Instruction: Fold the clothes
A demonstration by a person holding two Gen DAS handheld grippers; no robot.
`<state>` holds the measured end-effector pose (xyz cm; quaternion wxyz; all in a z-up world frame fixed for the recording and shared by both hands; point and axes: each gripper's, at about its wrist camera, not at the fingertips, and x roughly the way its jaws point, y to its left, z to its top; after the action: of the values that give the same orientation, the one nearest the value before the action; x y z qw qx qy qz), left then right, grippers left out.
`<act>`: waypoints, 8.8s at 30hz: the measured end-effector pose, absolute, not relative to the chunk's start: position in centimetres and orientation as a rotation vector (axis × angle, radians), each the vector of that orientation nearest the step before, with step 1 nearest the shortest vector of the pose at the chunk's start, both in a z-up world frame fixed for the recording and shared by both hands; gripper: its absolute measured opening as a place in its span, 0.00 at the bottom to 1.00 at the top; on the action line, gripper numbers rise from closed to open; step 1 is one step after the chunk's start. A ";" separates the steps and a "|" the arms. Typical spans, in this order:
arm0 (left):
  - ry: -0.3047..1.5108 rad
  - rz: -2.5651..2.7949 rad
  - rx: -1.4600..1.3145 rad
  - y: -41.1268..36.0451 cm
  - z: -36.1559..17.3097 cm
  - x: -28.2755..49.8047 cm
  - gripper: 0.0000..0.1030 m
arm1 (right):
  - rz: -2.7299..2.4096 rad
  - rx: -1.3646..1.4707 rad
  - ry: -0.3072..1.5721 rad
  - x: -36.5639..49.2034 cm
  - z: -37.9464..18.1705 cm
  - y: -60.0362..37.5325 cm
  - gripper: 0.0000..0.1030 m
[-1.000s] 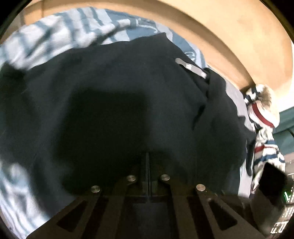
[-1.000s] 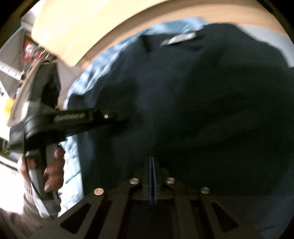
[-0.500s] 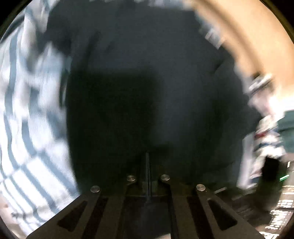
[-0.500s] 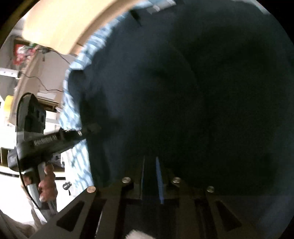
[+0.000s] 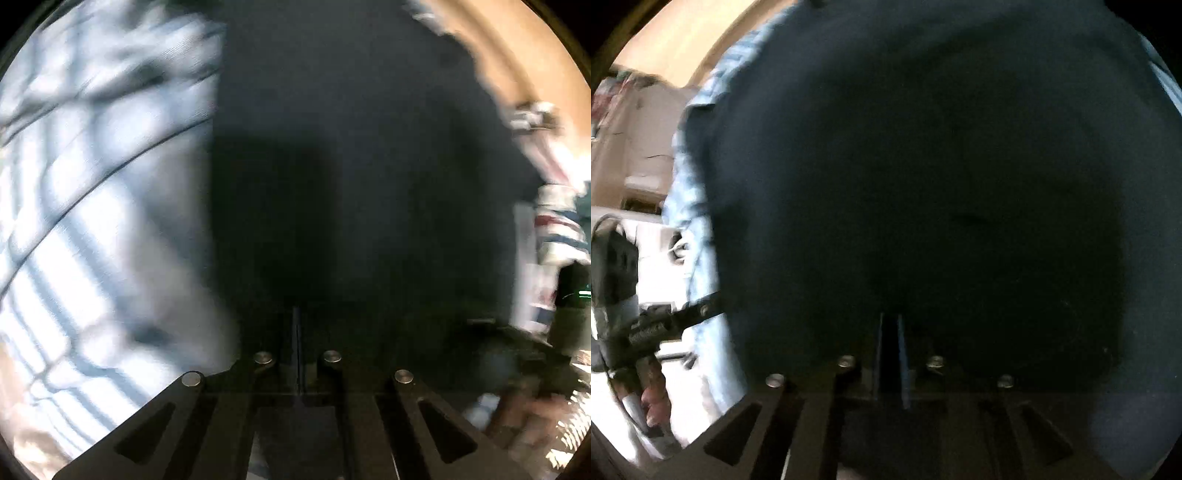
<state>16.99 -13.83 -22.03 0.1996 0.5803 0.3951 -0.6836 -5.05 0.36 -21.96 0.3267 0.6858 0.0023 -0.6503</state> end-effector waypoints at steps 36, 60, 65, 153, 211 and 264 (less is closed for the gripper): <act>1.328 -1.860 1.093 -23.4 -13.6 20.4 0.36 | -1.639 1.726 -0.117 -5.3 -18.0 -0.4 0.36; 1.228 -2.213 0.997 -19.7 -15.2 -0.5 0.01 | -2.158 1.545 -0.303 -19.6 -16.0 6.1 0.15; 1.275 -2.324 1.419 -14.4 -20.9 -11.8 0.01 | -2.207 1.508 -0.095 -22.1 -16.2 3.9 0.14; 1.428 -2.421 1.159 -20.1 -21.3 -19.5 0.01 | -2.057 1.493 -0.007 -38.0 -18.6 -11.3 0.81; 1.541 -2.333 1.018 -21.9 -28.2 -15.8 0.02 | -2.067 1.213 0.417 -31.5 -17.8 -10.5 0.08; 1.118 -2.532 1.414 -8.5 -26.0 -18.5 0.02 | -2.512 1.559 -1.447 -27.0 -20.7 33.0 0.71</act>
<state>-18.47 -8.49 -25.98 0.0165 0.4548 0.3597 -0.8146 -27.00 33.00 -20.71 -0.0750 0.4722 -0.4384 -0.7611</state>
